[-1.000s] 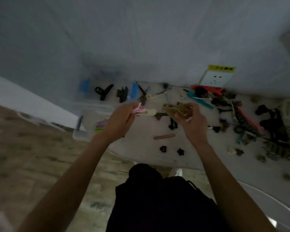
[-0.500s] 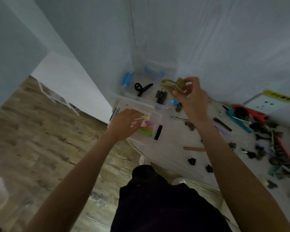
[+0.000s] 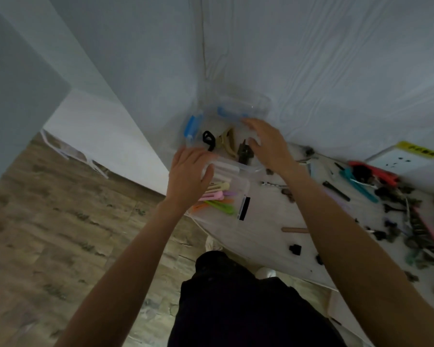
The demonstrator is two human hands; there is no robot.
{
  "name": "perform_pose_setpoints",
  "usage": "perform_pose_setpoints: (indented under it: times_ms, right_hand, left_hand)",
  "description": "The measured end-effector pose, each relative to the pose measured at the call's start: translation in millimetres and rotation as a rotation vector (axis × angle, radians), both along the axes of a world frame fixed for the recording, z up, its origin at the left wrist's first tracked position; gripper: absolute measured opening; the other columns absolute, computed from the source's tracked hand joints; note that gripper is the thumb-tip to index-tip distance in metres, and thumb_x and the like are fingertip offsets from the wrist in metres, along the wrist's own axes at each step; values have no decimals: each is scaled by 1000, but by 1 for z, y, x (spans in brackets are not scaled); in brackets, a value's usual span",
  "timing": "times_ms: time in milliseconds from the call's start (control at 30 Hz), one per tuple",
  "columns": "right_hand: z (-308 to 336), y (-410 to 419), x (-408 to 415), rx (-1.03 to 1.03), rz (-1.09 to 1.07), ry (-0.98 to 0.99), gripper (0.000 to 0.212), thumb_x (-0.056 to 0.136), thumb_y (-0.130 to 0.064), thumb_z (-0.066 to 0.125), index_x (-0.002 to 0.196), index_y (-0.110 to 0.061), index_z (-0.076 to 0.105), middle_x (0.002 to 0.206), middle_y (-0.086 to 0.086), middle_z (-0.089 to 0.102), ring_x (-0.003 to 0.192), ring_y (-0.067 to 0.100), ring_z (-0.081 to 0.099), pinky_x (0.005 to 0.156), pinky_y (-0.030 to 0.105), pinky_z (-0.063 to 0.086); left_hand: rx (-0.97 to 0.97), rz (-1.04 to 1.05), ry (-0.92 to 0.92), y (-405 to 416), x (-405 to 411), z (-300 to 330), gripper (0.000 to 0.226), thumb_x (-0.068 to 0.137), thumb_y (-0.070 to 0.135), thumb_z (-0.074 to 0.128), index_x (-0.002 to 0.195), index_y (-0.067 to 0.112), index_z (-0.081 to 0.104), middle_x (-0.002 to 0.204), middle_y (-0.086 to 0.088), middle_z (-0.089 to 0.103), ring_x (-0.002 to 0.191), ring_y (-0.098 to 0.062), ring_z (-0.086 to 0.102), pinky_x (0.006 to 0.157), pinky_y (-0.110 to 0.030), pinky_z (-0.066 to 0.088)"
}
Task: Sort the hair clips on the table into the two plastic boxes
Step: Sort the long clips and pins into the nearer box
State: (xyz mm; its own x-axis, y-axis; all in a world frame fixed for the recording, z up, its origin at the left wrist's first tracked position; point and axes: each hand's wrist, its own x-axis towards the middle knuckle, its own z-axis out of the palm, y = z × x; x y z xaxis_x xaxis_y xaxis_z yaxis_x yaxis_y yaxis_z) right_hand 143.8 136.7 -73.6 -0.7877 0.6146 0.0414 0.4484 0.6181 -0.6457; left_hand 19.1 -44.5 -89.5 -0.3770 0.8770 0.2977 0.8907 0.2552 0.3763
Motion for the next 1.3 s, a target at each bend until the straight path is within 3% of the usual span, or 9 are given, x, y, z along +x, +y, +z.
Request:
perform_pose_setpoints:
  times_ms: [133,233,333,500,833,1000,1100,1200,1300]
  right_hand:
    - [13,-27,67,-5,-191,150,36,91,-5,49,127,-10,51,124,7,58,110,12,50,97,22,35]
    - [-6,-46,127,74,-372,19,31,87,-4,54,118,-10,57,118,10,62,110,25,53,95,27,35]
    - [-36,-57,183,91,-426,-196,33,78,-4,62,111,-10,61,112,15,62,107,38,53,95,42,39]
    - [-60,-73,230,118,-322,-321,21,77,-24,56,92,-17,69,94,10,66,87,34,57,83,34,40]
    - [-67,-67,212,171,-223,-389,12,66,-16,79,67,-15,67,76,7,59,69,28,58,59,34,50]
    - [-79,-56,227,244,-166,-440,11,71,-17,72,71,-11,62,83,9,59,77,27,56,64,33,49]
    - [-80,-53,242,203,-123,-430,22,83,-24,44,81,-9,59,91,12,60,84,28,52,74,38,51]
    - [-64,-40,257,-36,-324,-216,17,88,-16,44,90,-4,56,100,16,57,92,30,52,79,32,40]
    - [-53,-14,264,-93,-574,-128,10,92,-8,48,96,-2,54,102,16,55,91,26,52,74,26,34]
  left_hand:
    - [217,-71,-81,18,30,21,28,83,7,50,106,9,65,101,-7,67,102,-22,56,95,-28,41]
    - [264,-236,-155,42,74,33,26,83,4,52,106,8,64,98,-7,66,97,-19,54,83,-23,44]
    - [38,-384,-261,68,119,17,33,84,5,53,115,14,60,107,-3,65,102,-19,56,81,-26,48]
    - [-425,-306,-317,106,153,-27,42,85,4,51,125,18,50,129,-5,50,121,-24,44,94,-34,42]
    - [-561,-133,-182,114,152,-65,23,94,7,41,114,12,52,117,-13,56,109,-29,49,86,-35,42]
    - [-366,-84,-265,102,158,-60,19,95,11,43,109,7,55,111,-16,55,96,-31,56,80,-40,46]
    - [-213,-212,-289,104,168,-53,19,94,11,48,109,11,59,110,-12,56,88,-26,60,72,-33,48]
    - [-241,-304,-329,114,175,-53,19,92,12,53,106,12,66,111,-7,59,98,-22,56,79,-28,44]
    - [-294,-338,-299,119,173,-60,20,88,12,58,105,13,67,116,-4,59,112,-23,46,90,-29,43]
